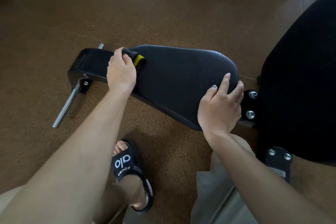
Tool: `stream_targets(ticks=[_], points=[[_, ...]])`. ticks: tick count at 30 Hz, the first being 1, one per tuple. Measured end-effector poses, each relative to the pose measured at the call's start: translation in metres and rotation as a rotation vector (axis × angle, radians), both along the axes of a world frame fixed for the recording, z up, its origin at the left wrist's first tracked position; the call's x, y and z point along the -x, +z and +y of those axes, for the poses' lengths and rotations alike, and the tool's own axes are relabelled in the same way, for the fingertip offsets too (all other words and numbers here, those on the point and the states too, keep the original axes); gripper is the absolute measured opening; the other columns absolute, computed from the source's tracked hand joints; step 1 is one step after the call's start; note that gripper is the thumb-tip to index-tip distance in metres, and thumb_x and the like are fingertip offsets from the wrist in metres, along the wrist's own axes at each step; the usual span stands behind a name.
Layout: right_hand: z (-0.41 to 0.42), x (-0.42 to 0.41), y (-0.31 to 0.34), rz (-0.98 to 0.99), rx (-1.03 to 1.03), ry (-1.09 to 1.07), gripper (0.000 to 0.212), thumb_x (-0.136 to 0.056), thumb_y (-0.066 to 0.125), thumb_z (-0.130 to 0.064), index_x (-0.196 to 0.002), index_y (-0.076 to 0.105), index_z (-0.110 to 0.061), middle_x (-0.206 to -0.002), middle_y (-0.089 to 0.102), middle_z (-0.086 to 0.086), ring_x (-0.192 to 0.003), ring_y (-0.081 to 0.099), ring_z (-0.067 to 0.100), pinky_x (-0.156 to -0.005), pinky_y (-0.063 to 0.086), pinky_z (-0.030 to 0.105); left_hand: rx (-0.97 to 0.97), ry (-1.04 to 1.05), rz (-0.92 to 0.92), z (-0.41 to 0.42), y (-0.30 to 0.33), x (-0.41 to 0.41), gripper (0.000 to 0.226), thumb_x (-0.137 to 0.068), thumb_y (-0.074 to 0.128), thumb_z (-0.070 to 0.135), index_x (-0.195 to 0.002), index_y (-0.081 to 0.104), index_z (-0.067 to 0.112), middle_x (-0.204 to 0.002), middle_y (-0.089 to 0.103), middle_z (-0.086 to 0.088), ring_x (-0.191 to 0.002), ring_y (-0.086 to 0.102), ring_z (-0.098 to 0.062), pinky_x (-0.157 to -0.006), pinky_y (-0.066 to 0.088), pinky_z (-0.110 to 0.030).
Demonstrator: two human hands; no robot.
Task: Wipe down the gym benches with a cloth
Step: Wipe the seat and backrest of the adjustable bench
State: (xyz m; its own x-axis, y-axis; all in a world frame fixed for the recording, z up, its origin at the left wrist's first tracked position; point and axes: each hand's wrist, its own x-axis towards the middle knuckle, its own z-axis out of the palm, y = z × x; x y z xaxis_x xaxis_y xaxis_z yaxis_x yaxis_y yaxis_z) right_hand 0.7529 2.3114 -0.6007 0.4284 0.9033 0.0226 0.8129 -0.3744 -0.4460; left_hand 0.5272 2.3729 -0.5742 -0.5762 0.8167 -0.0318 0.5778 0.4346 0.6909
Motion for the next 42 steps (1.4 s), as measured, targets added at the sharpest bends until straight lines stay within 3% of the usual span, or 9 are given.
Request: stream_targets(ticks=[3,6,11,16,23,27,34,38,42], points=[[-0.001,-0.001,0.001,0.023,0.003,0.006,0.056,-0.108,0.027,-0.037,-0.161,0.025,-0.02,-0.164,0.023,0.019,-0.151,0.028,0.035,-0.111,0.042,0.05,0.014,-0.085,0.123,-0.016,-0.004,-0.008,0.049,-0.113,0.03,0.03,-0.161,0.031,0.017,-0.162,0.036,-0.007,-0.149,0.033,-0.024,-0.117,0.033,-0.04],[-0.001,-0.002,0.003,0.056,-0.003,0.01,0.055,-0.108,0.028,-0.036,-0.161,0.027,-0.02,-0.164,0.023,0.018,-0.15,0.029,0.035,-0.11,0.042,0.05,0.038,-0.17,0.335,-0.05,-0.014,-0.036,0.054,-0.112,0.029,0.028,-0.164,0.023,0.013,-0.172,0.017,-0.006,-0.159,0.01,-0.025,-0.13,0.01,-0.045],[-0.002,-0.003,0.004,0.133,-0.061,-0.018,0.056,-0.106,0.023,-0.038,-0.158,0.037,-0.021,-0.162,0.03,0.016,-0.146,0.037,0.033,-0.1,0.052,0.051,0.064,-0.583,0.561,-0.074,-0.02,-0.101,0.058,-0.109,0.021,0.034,-0.165,0.022,0.017,-0.172,0.017,-0.001,-0.16,0.01,-0.018,-0.13,0.004,-0.043],[0.001,-0.006,0.005,0.212,-0.085,-0.069,0.056,-0.109,0.023,-0.041,-0.16,0.031,-0.021,-0.166,0.03,0.005,-0.149,0.034,0.024,-0.106,0.047,0.042,0.18,-0.905,0.618,0.001,-0.009,-0.101,0.057,-0.112,0.014,0.036,-0.166,0.005,0.024,-0.174,-0.001,0.008,-0.16,-0.003,-0.012,-0.13,-0.003,-0.04],[0.005,-0.021,0.008,0.51,-0.051,-0.107,0.053,-0.112,0.024,-0.033,-0.163,0.021,-0.021,-0.17,0.02,-0.004,-0.155,0.019,0.01,-0.102,0.019,0.017,0.209,-0.991,0.623,0.006,-0.001,-0.131,0.059,-0.112,0.016,0.036,-0.166,0.001,0.021,-0.174,-0.005,0.005,-0.159,-0.007,-0.013,-0.129,-0.006,-0.04],[0.003,-0.023,0.01,0.65,-0.075,-0.097,0.053,-0.112,0.022,-0.036,-0.163,0.02,-0.023,-0.17,0.018,-0.006,-0.154,0.019,0.008,-0.104,0.018,0.017,0.153,-1.115,0.669,-0.065,-0.005,-0.129,0.059,-0.109,0.006,0.04,-0.165,-0.002,0.022,-0.172,-0.01,0.005,-0.158,-0.013,-0.013,-0.13,-0.004,-0.041],[0.002,-0.024,0.011,0.684,-0.06,-0.071,0.052,-0.112,0.021,-0.036,-0.164,0.019,-0.024,-0.171,0.017,-0.007,-0.155,0.018,0.009,-0.107,0.018,0.018,0.156,-1.123,0.677,-0.053,-0.004,-0.127,0.058,-0.112,0.012,0.04,-0.165,-0.005,0.026,-0.172,-0.013,0.008,-0.157,-0.016,-0.01,-0.129,-0.009,-0.036],[0.004,-0.024,0.007,0.721,-0.104,-0.116,0.051,-0.112,0.021,-0.033,-0.162,0.026,-0.022,-0.169,0.023,-0.007,-0.153,0.021,0.004,-0.102,0.014,0.003,0.15,-1.174,0.68,-0.029,-0.003,-0.129,0.058,-0.111,0.013,0.04,-0.165,-0.005,0.028,-0.172,-0.01,0.01,-0.158,-0.012,-0.009,-0.129,-0.007,-0.036],[0.004,-0.028,0.007,0.861,-0.167,-0.192,0.05,-0.113,0.02,-0.031,-0.158,0.036,-0.02,-0.164,0.035,-0.007,-0.149,0.029,0.002,-0.123,0.019,0.022,0.127,-1.26,0.695,0.009,-0.005,-0.133,0.057,-0.112,0.015,0.039,-0.166,-0.001,0.028,-0.173,-0.006,0.012,-0.158,-0.009,-0.008,-0.129,-0.007,-0.035]])
